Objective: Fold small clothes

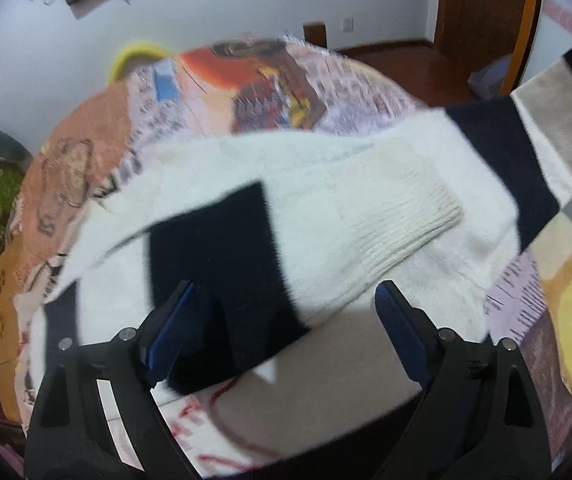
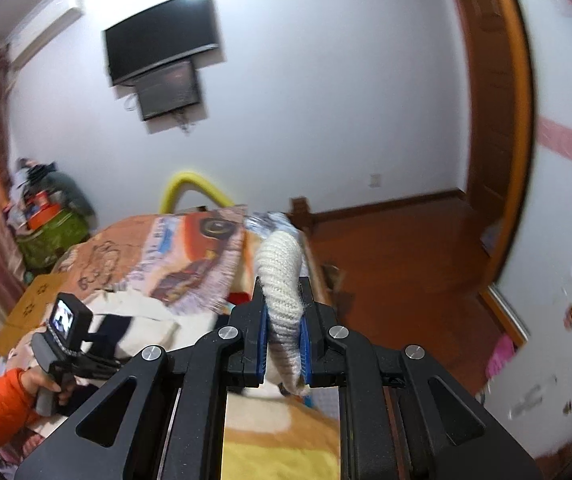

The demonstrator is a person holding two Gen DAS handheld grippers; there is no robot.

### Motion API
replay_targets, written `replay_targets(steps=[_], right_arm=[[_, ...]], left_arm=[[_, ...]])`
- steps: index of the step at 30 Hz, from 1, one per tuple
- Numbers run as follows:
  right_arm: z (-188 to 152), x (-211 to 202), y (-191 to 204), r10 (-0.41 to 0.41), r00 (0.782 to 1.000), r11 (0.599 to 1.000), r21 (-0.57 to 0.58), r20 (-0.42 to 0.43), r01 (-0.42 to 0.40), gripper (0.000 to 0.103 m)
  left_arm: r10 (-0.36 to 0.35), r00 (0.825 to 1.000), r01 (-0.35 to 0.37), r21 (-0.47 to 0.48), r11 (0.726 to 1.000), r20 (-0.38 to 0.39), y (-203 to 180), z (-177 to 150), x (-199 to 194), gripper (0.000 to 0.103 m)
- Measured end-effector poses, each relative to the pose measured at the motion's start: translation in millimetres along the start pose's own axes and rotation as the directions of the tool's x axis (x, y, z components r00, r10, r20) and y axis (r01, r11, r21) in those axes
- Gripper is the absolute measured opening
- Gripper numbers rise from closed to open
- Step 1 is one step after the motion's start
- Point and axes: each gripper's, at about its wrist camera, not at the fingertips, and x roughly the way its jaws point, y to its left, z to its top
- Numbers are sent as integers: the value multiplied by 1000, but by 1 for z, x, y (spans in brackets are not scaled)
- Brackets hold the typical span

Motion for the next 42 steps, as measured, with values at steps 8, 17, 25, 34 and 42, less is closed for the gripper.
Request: replay_targets(steps=[8,17,25,34,42], right_arm=[[45,13,85,138,990,982,-138,40,-131,11],[64,59,195,301,953,928,-223,-21,-298,11],[7,138,313,435,873,831,-273,-222,-484,11],[-83,223,379,430,749,775,-219,-505,-592,24],[-61,196,337,450,787,802,-198,-423,-564,47]], left_arm=[[19,991,1,-154,988,130,74,-26,-76,90],[84,981,-24,-322,946,174,172,-102,-128,91],[123,984,-59,-418,907,129,225,-161,-143,91],[130,989,-83,-470,879,68,251,-190,-130,91],[83,994,-43,-459,888,69,246,-170,-107,91]])
